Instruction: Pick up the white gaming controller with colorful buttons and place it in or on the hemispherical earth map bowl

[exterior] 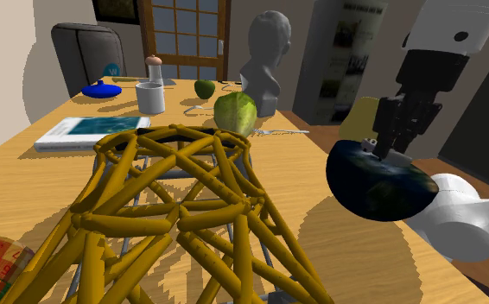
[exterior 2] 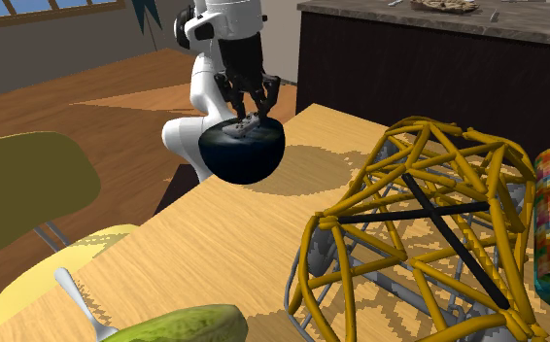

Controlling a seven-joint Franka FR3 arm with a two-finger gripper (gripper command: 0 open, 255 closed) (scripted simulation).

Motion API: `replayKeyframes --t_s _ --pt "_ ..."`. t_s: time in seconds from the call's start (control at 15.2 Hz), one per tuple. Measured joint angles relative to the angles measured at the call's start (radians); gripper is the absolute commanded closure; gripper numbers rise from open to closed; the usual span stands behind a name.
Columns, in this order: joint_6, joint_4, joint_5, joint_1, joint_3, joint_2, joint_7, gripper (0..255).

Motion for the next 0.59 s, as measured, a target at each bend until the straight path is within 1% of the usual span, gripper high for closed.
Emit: replayKeyframes --t_s 0.13,0.2,0.59 --pt "0.0 0.0 0.0 0.0 0.0 0.0 0.0 255" --pt "0.0 0.0 0.0 0.0 0.0 0.0 0.0 0" --pt "0.0 0.0 0.0 0.0 0.0 0.0 0.0 0"
